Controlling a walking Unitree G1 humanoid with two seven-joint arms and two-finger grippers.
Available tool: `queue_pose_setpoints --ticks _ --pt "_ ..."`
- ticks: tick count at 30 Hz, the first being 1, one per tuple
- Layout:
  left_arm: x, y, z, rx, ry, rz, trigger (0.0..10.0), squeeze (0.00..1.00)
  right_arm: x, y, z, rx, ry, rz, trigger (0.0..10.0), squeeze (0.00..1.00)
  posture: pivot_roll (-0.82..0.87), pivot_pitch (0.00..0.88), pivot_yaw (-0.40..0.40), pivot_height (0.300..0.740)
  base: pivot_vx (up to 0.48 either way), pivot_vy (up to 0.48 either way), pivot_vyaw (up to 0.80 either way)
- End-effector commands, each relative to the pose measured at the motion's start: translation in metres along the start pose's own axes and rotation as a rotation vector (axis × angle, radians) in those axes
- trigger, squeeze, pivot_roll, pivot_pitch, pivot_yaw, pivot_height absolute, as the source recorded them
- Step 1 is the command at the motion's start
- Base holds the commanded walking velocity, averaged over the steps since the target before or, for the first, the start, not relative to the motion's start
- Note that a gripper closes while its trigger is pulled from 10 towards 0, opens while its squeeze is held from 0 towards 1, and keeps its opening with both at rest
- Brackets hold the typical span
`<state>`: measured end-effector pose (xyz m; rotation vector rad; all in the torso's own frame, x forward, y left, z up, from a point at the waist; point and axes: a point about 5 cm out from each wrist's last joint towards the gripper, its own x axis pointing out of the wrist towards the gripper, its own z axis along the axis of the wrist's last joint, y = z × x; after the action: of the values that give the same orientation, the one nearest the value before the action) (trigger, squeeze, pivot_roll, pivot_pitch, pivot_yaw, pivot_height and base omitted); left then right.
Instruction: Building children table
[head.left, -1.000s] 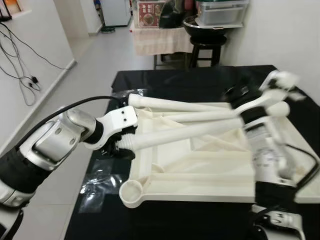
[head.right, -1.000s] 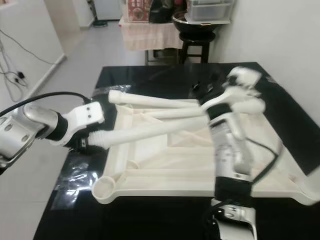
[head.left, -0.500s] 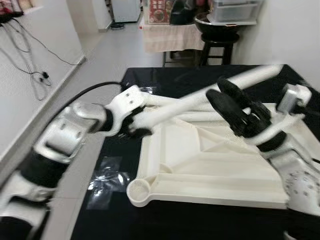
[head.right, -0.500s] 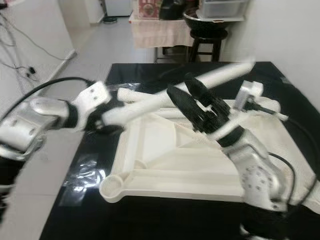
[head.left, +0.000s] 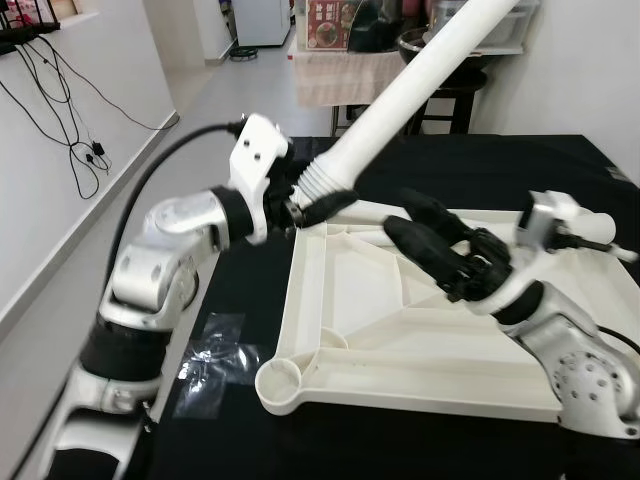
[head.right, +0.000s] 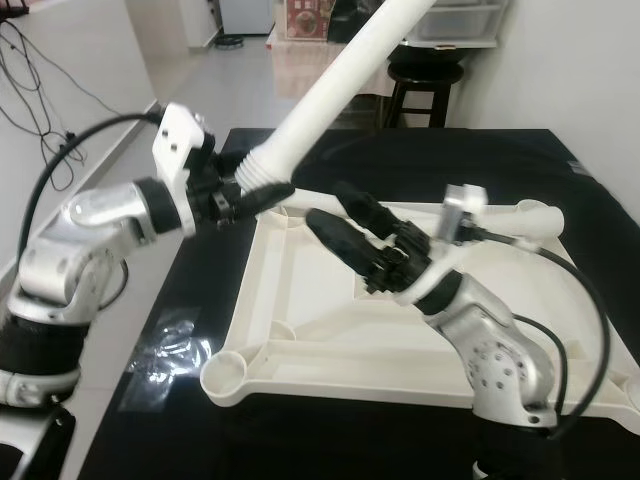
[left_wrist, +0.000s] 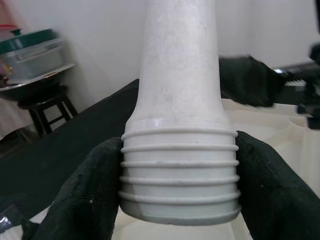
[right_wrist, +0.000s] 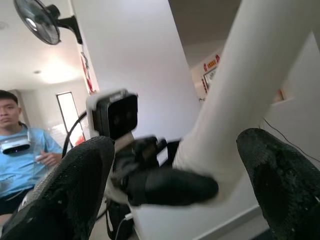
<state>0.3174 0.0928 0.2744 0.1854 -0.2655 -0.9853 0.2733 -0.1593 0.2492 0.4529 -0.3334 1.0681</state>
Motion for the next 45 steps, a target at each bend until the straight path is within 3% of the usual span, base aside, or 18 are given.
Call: queue_pose_setpoints --ticks 1,13,16,18,21,31,40,41,42,43,45 --pt "-0.001 -0.005 0.008 0.043 -0.058 -0.034 10.0 0.00 0.008 0.003 0.001 0.016 -0.014 0.031 10.0 0.00 0.01 0.020 -0.012 0.740 0.000 0.000 0.00" --pt "-0.003 -0.019 0.001 0.062 -0.074 -0.101 10.0 0.00 0.023 0.004 0.005 0.007 -0.021 0.051 10.0 0.00 0.01 0.021 -0.017 0.740 0.000 0.000 0.00" --pt "-0.003 -0.023 -0.005 0.097 -0.050 -0.137 10.0 0.00 0.039 -0.005 -0.002 -0.014 0.014 -0.014 10.0 0.00 0.01 0.020 -0.023 0.740 0.000 0.000 0.00" --pt "-0.004 -0.023 -0.006 0.105 -0.049 -0.139 10.0 0.00 0.041 -0.007 -0.002 -0.012 0.017 -0.027 10.0 0.00 0.01 0.020 -0.024 0.740 0.000 0.000 0.00" --pt "-0.005 -0.023 -0.005 0.114 -0.050 -0.126 10.0 0.00 0.038 -0.017 0.001 -0.024 0.022 -0.066 10.0 0.00 0.02 0.023 -0.027 0.740 0.000 0.000 0.00" --pt "-0.008 -0.024 -0.007 0.122 -0.046 -0.123 10.0 0.00 0.031 -0.025 0.009 -0.032 -0.002 -0.104 10.0 0.00 0.02 0.028 -0.024 0.740 0.000 0.000 0.00" --pt "-0.004 -0.031 -0.012 0.134 -0.035 -0.155 10.0 0.00 0.048 -0.015 0.012 0.087 -0.112 -0.054 10.0 0.00 0.02 0.028 -0.021 0.740 0.000 0.000 0.00" --pt "-0.004 -0.031 -0.013 0.136 -0.031 -0.156 10.0 0.00 0.049 -0.014 0.011 0.095 -0.117 -0.050 5.6 0.00 0.03 0.029 -0.021 0.740 0.000 0.000 0.00" --pt "-0.004 -0.031 -0.013 0.136 -0.031 -0.156 10.0 0.00 0.049 -0.014 0.011 0.095 -0.117 -0.050 5.6 0.00 0.03 0.029 -0.021 0.740 0.000 0.000 0.00" --pt "-0.005 -0.031 -0.013 0.138 -0.029 -0.156 10.0 0.00 0.050 -0.012 0.011 0.102 -0.117 -0.034 0.0 0.00 0.03 0.030 -0.022 0.740 0.000 0.000 0.00" --pt "-0.006 -0.030 -0.012 0.140 -0.028 -0.154 10.0 0.00 0.050 -0.010 0.010 0.103 -0.117 -0.019 0.0 0.00 0.03 0.030 -0.023 0.740 0.000 0.000 0.00"
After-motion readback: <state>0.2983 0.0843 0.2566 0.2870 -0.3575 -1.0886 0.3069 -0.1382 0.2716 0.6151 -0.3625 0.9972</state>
